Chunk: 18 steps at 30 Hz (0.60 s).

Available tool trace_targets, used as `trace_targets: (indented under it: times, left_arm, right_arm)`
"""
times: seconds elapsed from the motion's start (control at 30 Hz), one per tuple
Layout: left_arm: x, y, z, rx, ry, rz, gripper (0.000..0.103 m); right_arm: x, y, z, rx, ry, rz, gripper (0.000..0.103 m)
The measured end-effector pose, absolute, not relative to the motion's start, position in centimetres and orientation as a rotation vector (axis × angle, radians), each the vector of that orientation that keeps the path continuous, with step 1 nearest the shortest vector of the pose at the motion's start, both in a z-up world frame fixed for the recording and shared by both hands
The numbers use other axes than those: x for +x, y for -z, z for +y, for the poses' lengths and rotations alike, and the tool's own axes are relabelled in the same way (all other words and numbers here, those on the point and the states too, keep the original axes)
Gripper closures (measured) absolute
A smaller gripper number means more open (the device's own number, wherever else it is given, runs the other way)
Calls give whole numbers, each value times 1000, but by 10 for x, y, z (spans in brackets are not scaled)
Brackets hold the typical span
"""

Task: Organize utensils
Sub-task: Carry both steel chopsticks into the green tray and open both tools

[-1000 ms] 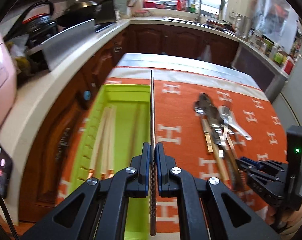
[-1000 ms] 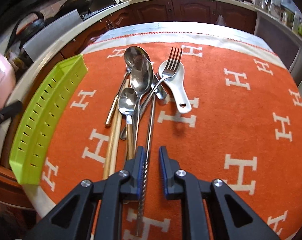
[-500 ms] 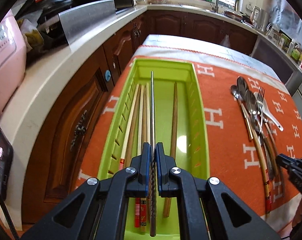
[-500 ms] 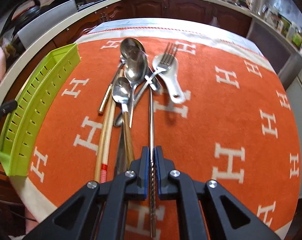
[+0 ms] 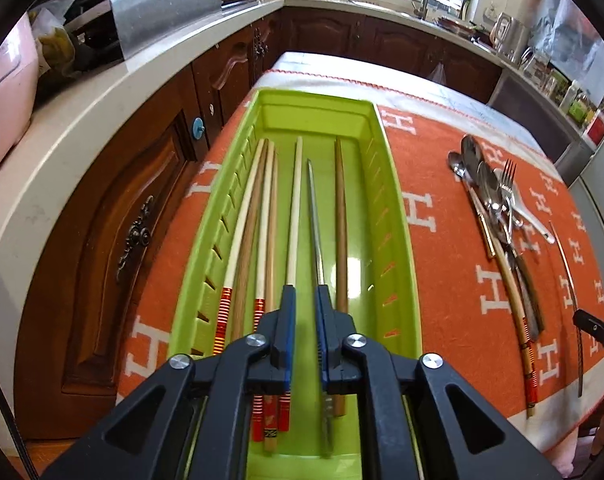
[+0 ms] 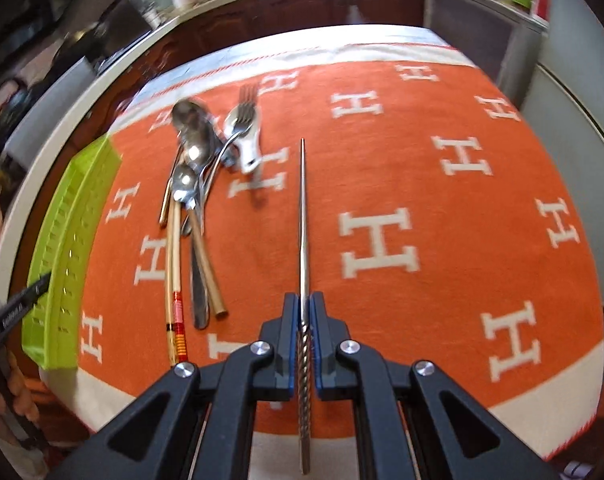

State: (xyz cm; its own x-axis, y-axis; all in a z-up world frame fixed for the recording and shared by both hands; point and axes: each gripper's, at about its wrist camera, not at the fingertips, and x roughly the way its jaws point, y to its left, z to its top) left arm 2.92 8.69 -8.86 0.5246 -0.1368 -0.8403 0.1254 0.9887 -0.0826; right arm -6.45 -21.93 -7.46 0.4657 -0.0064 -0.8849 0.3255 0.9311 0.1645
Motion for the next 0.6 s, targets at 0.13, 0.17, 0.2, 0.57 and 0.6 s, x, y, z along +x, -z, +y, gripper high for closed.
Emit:
trace_targets:
  times: [0.13, 0.17, 0.2, 0.57, 0.6]
  left_arm:
    - [24, 78, 96, -26, 138, 978, 79]
    - [23, 75, 99, -27, 132, 969, 79]
    - [23, 71, 101, -26, 126, 960, 79]
    - [14, 36, 120, 12, 51, 863, 51]
    - [14, 36, 121, 10, 48, 864, 51]
  right_arm:
    - [-64, 54, -210, 357, 158, 1026, 98]
    - [-62, 49, -205, 357, 134, 1020, 98]
    - [-59, 43, -196, 356, 103, 1014, 98]
    - [6, 30, -95, 428, -215, 1089, 98]
    - [15, 32, -86, 441, -231, 1100, 98]
